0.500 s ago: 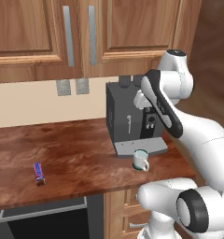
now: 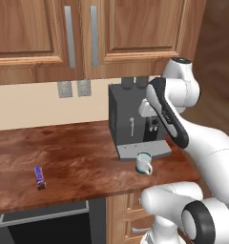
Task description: Pick the mug from the counter and place it inside the microwave. Then close the microwave.
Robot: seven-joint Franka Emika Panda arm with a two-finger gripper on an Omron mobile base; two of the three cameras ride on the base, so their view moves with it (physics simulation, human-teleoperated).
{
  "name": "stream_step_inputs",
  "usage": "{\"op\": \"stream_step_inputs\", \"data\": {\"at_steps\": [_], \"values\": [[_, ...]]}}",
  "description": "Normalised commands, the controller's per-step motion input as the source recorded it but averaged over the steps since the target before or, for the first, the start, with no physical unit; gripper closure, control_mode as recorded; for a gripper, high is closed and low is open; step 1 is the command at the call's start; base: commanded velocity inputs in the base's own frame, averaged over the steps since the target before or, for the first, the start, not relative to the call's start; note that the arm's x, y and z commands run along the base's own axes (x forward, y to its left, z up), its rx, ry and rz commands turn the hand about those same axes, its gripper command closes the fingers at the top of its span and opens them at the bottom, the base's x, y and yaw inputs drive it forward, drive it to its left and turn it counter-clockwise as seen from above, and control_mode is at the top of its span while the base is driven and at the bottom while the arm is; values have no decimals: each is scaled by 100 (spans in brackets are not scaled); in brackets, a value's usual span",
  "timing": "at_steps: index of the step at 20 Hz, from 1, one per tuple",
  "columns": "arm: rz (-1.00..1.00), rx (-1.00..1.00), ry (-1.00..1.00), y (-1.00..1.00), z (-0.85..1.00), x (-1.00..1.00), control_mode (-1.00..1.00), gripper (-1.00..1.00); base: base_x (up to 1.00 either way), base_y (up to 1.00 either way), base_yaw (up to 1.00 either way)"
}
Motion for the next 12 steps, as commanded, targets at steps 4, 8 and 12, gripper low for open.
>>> {"op": "stream_step_inputs", "data": {"at_steps": [4, 8, 12], "values": [[0, -3, 4, 0, -47, -5, -100, -100, 0, 0, 0], [0, -5, 8, 0, -29, -4, -100, -100, 0, 0, 0], [0, -8, 14, 0, -16, 2, -100, -100, 0, 0, 0]]}}
